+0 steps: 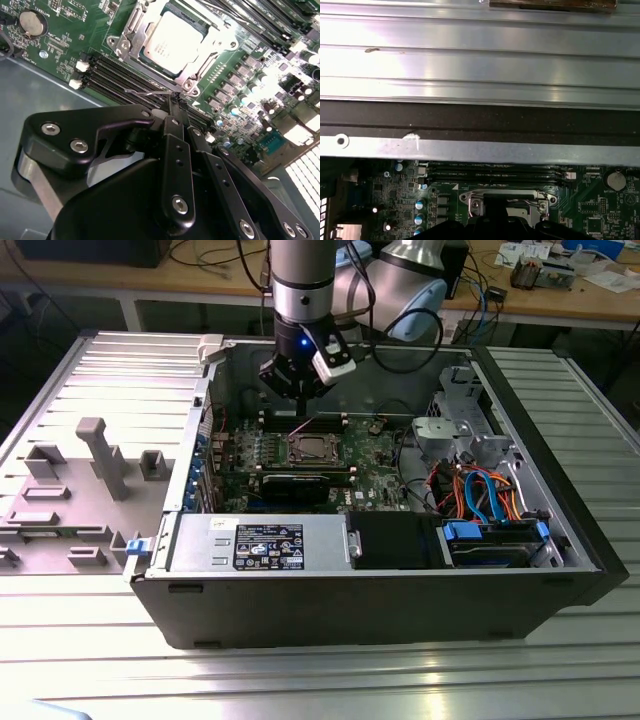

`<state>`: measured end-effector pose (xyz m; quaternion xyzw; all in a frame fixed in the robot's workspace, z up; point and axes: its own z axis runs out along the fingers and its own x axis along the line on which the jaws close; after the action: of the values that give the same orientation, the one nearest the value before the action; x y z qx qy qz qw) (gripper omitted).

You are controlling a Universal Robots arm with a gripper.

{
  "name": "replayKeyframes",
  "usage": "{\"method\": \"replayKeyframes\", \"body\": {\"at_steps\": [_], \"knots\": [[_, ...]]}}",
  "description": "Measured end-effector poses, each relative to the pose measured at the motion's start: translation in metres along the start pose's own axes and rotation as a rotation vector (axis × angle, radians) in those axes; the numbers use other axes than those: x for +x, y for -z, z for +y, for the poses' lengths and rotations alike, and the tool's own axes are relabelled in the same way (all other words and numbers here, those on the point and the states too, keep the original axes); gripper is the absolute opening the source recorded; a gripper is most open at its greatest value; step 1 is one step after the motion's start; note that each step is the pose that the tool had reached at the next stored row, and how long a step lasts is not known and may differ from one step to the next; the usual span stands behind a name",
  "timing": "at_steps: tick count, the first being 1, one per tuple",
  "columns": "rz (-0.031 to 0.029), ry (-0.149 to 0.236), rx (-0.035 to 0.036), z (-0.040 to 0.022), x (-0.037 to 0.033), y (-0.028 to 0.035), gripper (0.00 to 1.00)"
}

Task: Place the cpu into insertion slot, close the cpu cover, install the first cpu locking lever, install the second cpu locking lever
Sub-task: 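Install the first cpu locking lever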

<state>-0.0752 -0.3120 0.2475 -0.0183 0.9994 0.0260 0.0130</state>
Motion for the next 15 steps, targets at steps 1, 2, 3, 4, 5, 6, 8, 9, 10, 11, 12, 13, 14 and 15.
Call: {"method": "replayKeyframes", "body": {"at_steps": [1, 2, 3, 4, 5, 6, 8, 9, 10, 11, 12, 13, 14, 15], "knots": [[-0.0001, 0.0, 0.0, 0.0, -0.0008, -0.0007, 0.11], [0.0, 0.0, 0.0, -0.0001, -0.002, -0.0019, 0.11], [0.0, 0.0, 0.0, -0.0001, -0.0024, -0.0025, 0.11], [0.0, 0.0, 0.0001, -0.0002, -0.0027, -0.003, 0.11], [0.0001, 0.0, 0.0002, -0.0002, -0.003, -0.0033, 0.11], [0.0002, 0.0, 0.0002, -0.0002, -0.0031, -0.0035, 0.11], [0.0, 0.0, 0.0002, -0.0003, -0.0032, -0.0037, 0.11], [0.0, 0.0, 0.0001, -0.0003, -0.0032, -0.0038, 0.11], [0.0, 0.0, 0.0001, -0.0003, -0.0033, -0.0038, 0.11], [0.0, 0.0, 0.0001, -0.0003, -0.0033, -0.0038, 0.11], [-0.0001, 0.0, 0.0, -0.0003, -0.0033, -0.0038, 0.11], [0.0, 0.0, 0.0001, -0.0003, -0.0033, -0.0038, 0.11], [0.0, 0.0, 0.0001, -0.0003, -0.0034, -0.004, 0.11], [-0.0001, 0.0, 0.0, -0.0003, -0.0035, -0.0041, 0.11]]}}
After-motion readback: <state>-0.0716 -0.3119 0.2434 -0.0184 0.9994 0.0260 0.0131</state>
